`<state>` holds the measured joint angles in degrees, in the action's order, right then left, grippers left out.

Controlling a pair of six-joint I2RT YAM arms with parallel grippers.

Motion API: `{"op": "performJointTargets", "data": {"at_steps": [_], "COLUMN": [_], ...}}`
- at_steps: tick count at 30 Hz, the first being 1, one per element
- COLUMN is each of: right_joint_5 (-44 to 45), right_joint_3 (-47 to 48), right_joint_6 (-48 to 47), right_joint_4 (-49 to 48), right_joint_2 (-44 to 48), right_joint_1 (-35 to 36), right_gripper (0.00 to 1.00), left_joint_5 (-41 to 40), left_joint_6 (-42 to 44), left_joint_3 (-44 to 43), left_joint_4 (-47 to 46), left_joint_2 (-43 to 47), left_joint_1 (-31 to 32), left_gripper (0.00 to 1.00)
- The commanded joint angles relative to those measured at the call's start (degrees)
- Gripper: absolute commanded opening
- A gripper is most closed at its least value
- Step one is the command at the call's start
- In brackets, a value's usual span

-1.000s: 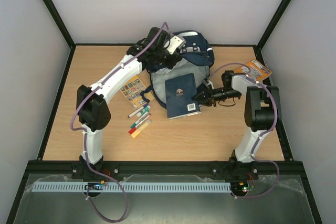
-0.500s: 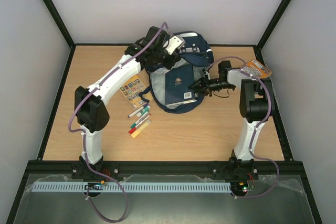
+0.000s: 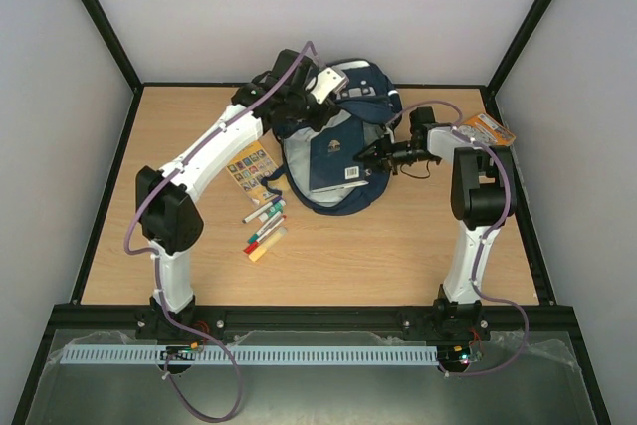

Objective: Pack the student bag
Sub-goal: Place the book in the student bag.

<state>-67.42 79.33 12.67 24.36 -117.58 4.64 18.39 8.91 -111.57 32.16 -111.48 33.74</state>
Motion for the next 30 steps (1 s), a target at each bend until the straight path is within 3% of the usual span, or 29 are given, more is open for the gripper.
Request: {"op": "performJointTargets", "data": {"at_steps": [1,6,10,15,30], "right_joint_5": [-10.6,-15.6,-15.4,-9.0,1.2], "right_joint_3": [2.0,3.2,1.3,-0.2,13.1], "right_joint_6": [-4.9,-11.1,-12.2,-5.1,2.2], "right_joint_4": [4.0,11.5,12.1,5.3,-1.3], "right_joint_2": [4.0,5.3,7.5,7.8,-5.3], "right_joint_1": [0.2,0.4,0.9,0.9,1.1], "right_gripper": [0.01,0.01,0.01,0.01,0.01], "left_joint_5": [1.5,0.4,-0.4,0.6,1.7], "left_joint_6": [0.9,1.7,1.7,2.0,3.8], "left_joint_3": [0.7,2.4,2.5,1.5,0.8], "left_joint_4": [-2.5,-2.4,-2.8,-2.6,-2.0], "left_joint_2": [5.2,5.9,5.4,5.6,5.3], "left_joint_1": [0.1,0.1,0.0,0.2,0.5], "left_gripper": [0.02,0.02,0.02,0.02,0.02]}}
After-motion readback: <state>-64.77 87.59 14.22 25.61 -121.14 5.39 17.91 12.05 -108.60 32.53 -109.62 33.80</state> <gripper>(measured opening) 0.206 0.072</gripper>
